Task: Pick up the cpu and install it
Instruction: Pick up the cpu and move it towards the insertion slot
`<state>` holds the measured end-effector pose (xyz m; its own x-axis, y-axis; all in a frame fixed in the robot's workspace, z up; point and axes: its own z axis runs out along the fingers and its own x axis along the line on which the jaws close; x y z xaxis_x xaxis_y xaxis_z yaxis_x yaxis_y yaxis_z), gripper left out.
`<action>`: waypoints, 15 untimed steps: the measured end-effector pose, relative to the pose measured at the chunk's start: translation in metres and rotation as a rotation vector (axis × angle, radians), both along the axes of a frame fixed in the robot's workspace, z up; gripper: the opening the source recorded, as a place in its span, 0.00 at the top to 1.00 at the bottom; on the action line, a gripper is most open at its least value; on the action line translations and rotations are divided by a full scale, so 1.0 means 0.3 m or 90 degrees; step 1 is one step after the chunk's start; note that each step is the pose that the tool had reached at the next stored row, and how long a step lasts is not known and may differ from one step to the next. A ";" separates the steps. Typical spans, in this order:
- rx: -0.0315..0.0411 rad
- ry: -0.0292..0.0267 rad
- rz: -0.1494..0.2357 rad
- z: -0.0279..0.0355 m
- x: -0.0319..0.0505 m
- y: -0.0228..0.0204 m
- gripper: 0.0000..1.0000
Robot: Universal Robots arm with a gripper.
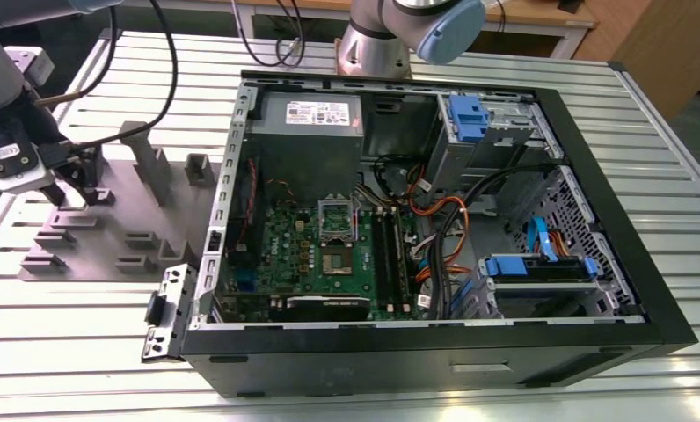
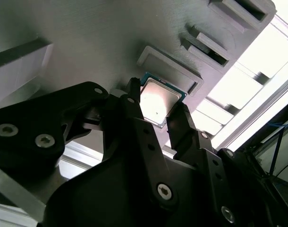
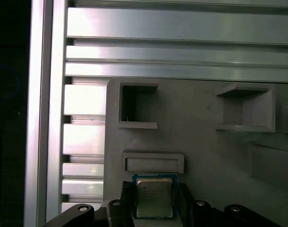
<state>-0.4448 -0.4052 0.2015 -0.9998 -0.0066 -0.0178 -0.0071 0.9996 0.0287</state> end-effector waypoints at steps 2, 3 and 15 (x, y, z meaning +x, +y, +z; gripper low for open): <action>0.0000 0.0000 0.000 0.001 0.000 0.000 0.53; 0.0000 0.0000 0.000 0.002 0.000 0.000 0.53; 0.0000 0.0000 0.000 0.010 0.000 0.000 0.53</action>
<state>-0.4448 -0.4052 0.2044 -0.9998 -0.0066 -0.0179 -0.0071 0.9996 0.0287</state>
